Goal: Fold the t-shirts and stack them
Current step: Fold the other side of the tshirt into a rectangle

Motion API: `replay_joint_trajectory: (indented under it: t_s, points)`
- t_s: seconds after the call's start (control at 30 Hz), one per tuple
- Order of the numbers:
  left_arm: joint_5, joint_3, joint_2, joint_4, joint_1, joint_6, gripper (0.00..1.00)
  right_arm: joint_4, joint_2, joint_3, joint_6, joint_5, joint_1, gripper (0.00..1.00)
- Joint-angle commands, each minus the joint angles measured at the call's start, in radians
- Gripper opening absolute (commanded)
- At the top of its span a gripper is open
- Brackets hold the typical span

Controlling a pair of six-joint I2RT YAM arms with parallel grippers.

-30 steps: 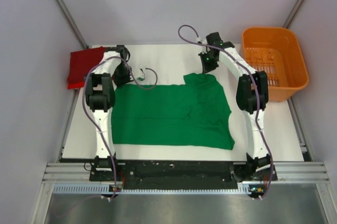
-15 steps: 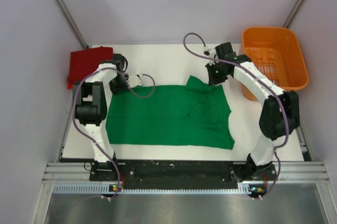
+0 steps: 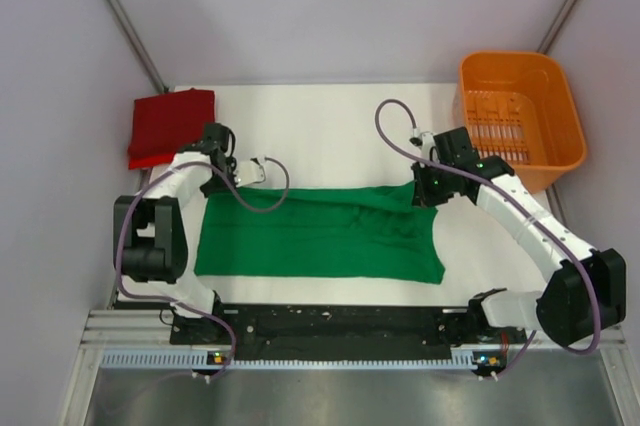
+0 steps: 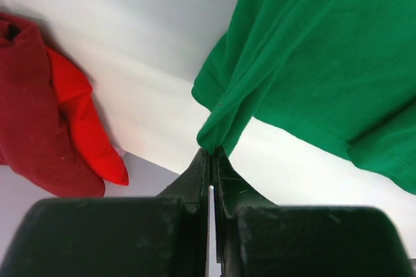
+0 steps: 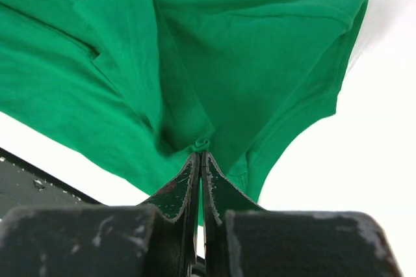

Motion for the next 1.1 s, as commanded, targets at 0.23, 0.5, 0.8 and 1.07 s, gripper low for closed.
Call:
replay_joint_trajectory:
  t_s: [0.23, 0.5, 0.8, 1.07]
  points:
    - [-0.036, -0.046, -0.147, -0.077, -0.035, -0.038, 0.0, -0.05, -0.007, -0.025, 0.014, 0.011, 0.007, 0.0]
    - [-0.045, -0.178, -0.153, -0.103, -0.036, -0.03, 0.0, -0.059, 0.086, -0.066, 0.063, 0.002, 0.007, 0.0]
    - [-0.073, -0.2, -0.107, -0.083, -0.033, -0.005, 0.0, -0.139, 0.218, -0.025, 0.078, 0.045, 0.008, 0.0]
    - [-0.13, -0.184, -0.028, -0.063, -0.033, 0.019, 0.0, -0.208, 0.31, 0.003, 0.029, 0.03, 0.007, 0.08]
